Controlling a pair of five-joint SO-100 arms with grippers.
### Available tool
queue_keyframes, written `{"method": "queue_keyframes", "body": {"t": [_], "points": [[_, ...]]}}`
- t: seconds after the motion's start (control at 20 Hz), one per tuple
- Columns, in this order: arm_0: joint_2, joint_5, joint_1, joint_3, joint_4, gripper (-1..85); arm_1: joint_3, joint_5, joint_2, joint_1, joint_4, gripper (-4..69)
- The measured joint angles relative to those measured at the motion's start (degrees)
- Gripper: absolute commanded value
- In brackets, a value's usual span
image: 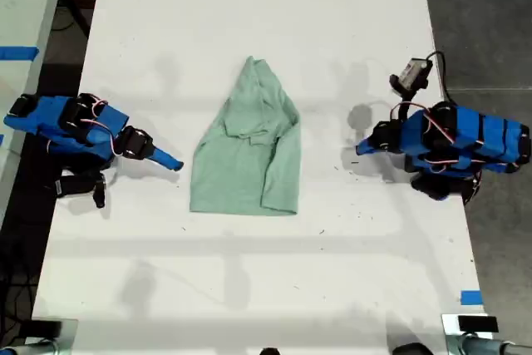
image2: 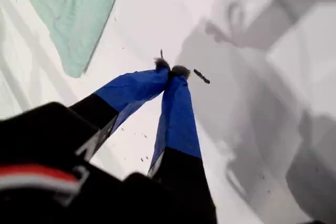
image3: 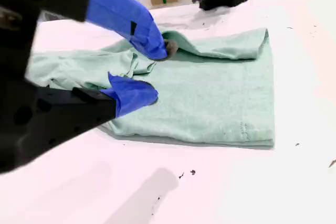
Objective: Fold t shirt
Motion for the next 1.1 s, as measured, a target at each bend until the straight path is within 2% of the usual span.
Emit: {"method": "queue_keyframes", "body": {"t": [0.25,0.5,0.75,0.8,0.85,1.0,1.1], "points": [[0.0,0.0,0.0,0.0,0.0,9.8,9.93,0.09,6.15,4.39,-0.09,2.1],[0.0,-0.26,-0.09,0.0,0.0,10.1,10.2,1.05,6.5,4.48,-0.09,2.1],[0.0,-7.82,-0.09,-1.93,0.0,8.2,10.28,1.05,6.5,4.48,-0.09,2.1],[0.0,-8.17,-0.09,-2.55,0.0,4.4,10.28,1.14,6.5,4.48,-0.09,2.1],[0.0,-8.26,0.0,-2.9,-0.18,-0.2,10.28,1.49,6.5,4.48,-0.09,2.1],[0.0,-3.08,0.09,-2.9,-2.64,-0.2,10.28,1.58,6.5,4.48,-0.09,2.1],[0.0,-2.99,0.09,-2.9,-6.24,-0.2,10.28,1.76,6.5,4.48,-0.09,2.1]]}}
